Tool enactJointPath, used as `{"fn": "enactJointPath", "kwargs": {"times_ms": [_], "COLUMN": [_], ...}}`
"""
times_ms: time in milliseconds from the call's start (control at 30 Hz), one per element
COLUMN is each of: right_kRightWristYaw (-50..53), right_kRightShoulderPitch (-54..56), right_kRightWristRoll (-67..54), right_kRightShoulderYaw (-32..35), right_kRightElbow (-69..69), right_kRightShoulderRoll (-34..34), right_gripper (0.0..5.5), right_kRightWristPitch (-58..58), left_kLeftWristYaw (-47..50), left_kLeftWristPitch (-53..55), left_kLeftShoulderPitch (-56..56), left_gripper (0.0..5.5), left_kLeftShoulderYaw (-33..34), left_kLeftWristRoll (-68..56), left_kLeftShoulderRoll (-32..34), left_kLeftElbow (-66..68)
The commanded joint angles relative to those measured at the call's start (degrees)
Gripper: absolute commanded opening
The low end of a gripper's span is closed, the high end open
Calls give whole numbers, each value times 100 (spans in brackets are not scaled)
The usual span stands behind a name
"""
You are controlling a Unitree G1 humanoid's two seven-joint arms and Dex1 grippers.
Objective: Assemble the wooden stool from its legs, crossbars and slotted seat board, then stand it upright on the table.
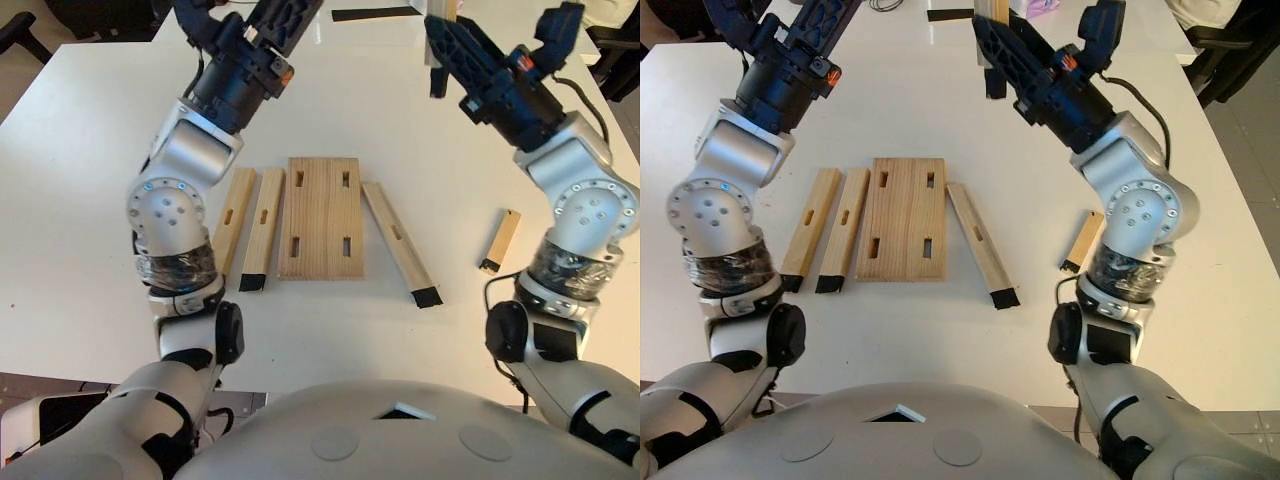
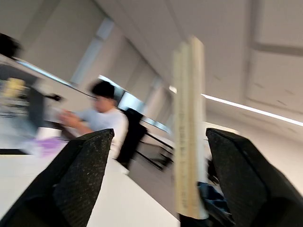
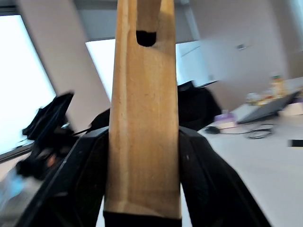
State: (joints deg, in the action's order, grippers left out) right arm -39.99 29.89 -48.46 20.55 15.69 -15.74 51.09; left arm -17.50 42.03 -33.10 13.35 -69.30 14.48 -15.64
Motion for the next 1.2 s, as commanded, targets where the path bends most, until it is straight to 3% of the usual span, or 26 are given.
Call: {"fn": "enactJointPath", "kwargs": {"times_ms": [33,167,333,1200], "right_kRightWristYaw": [-855,-1695,-2280,-3444], "right_kRightShoulderPitch": [391,355,430,232], "right_kRightWristRoll": [-399,-455,-371,323], "right_kRightShoulderYaw": [-191,-369,-723,-1686], "right_kRightElbow": [-272,-300,-347,-465], "right_kRightShoulderRoll": [-741,-1440,-1747,-2432], "right_gripper": [206,206,206,206], "right_kRightWristPitch": [130,10,-227,-1035], "left_kLeftWristYaw": [-655,-1369,-1636,-2423], "left_kLeftWristPitch": [452,809,1088,1056], "left_kLeftShoulderPitch": [-121,-149,-231,-455], "left_gripper": [357,357,357,357], "left_kLeftShoulderYaw": [72,-6,-40,-208], "left_kLeftWristRoll": [-569,-910,-1123,-682], "left_kLeftShoulderRoll": [556,1051,1447,1652], "left_kLeftElbow": [-258,-417,-335,40]}}
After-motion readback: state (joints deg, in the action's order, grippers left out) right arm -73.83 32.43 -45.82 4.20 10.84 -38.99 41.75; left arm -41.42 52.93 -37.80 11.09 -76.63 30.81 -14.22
